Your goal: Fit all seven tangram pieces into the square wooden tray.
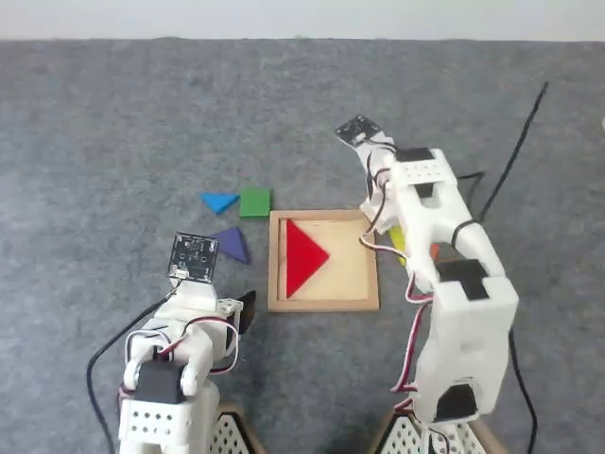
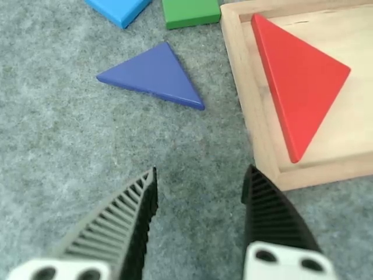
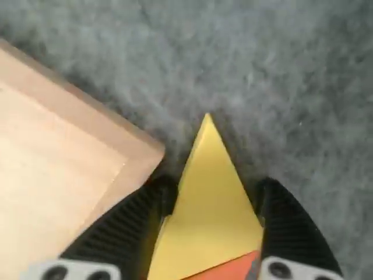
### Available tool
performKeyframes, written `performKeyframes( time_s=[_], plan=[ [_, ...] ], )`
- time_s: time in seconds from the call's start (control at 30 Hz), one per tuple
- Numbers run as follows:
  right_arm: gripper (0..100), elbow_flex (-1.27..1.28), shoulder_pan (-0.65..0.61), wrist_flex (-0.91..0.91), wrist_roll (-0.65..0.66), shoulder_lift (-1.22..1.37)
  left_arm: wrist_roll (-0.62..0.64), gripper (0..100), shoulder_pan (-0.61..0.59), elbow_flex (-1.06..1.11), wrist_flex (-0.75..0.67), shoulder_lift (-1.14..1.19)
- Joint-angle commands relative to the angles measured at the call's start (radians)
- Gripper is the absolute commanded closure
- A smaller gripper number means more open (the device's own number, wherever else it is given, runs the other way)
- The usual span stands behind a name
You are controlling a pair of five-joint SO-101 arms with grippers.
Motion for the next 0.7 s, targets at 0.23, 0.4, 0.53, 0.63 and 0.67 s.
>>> performKeyframes(
  time_s=[0.23,0.4,0.53,0.63,0.67],
  plan=[
    [86.1,-0.097,0.174,0.134,0.031,0.004,-0.006,76,-0.006,-0.007,0.005,-0.020],
    [86.6,-0.095,0.286,0.166,0.049,-0.042,-0.006,76,-0.006,-0.007,0.005,-0.020],
    [83.8,-0.051,0.341,0.177,0.097,-0.128,-0.006,76,-0.006,-0.007,0.005,-0.020],
    [83.2,0.015,0.329,0.176,0.061,-0.223,-0.006,76,-0.006,-0.007,0.005,-0.020],
    [83.2,0.046,0.306,0.176,0.034,-0.260,-0.006,76,-0.006,-0.007,0.005,-0.020]
  ],
)
